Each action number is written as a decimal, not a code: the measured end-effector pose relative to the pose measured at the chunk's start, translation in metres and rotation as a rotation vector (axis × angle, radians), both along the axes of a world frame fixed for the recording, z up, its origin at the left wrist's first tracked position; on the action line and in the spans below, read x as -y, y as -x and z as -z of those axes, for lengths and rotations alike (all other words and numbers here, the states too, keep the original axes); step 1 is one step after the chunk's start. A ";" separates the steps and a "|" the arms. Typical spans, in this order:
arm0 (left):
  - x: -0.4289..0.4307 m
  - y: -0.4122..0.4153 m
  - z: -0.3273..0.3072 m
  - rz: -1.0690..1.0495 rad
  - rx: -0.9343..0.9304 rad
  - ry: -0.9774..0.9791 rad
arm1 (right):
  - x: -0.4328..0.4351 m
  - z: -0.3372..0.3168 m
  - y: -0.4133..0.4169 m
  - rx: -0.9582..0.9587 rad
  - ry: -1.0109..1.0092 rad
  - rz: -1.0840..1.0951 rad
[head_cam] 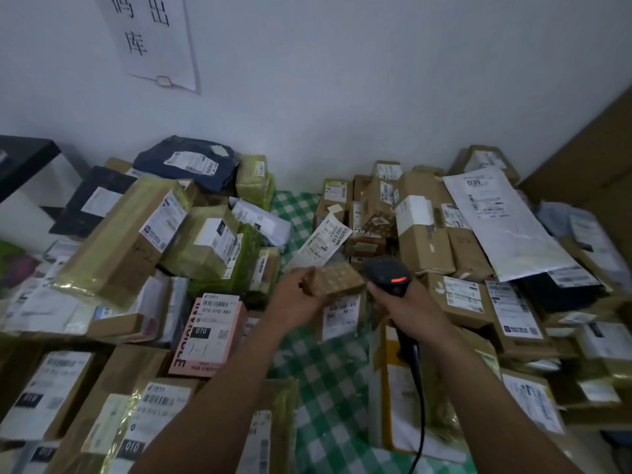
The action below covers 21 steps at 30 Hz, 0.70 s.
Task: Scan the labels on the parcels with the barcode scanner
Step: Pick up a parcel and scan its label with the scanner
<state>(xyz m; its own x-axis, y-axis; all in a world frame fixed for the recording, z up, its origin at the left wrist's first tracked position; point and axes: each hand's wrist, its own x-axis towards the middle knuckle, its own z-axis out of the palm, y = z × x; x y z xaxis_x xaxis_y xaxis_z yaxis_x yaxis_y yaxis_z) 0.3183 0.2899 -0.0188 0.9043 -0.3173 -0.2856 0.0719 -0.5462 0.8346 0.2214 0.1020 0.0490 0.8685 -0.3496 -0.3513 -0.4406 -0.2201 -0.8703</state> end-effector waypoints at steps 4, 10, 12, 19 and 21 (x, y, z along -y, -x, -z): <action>-0.019 -0.003 -0.045 -0.161 -0.071 0.274 | -0.002 -0.020 -0.014 0.107 0.071 0.033; -0.036 -0.007 -0.080 -0.296 -0.142 0.638 | -0.005 -0.050 -0.016 0.200 -0.060 -0.009; -0.036 -0.008 -0.082 -0.308 -0.145 0.679 | -0.008 -0.057 -0.016 0.222 -0.146 -0.017; -0.033 -0.004 -0.074 -0.114 -0.200 0.570 | -0.020 -0.063 -0.024 0.229 -0.175 0.106; -0.034 -0.008 -0.070 -0.152 -0.199 0.558 | -0.023 -0.061 -0.027 0.225 -0.133 0.111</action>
<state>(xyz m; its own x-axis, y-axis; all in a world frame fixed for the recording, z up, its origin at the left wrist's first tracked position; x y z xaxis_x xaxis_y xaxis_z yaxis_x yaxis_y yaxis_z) 0.3260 0.3239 0.0509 0.8976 -0.3392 -0.2814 0.2985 -0.0017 0.9544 0.2480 0.1252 0.1097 0.8889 -0.4106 -0.2031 -0.2481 -0.0588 -0.9670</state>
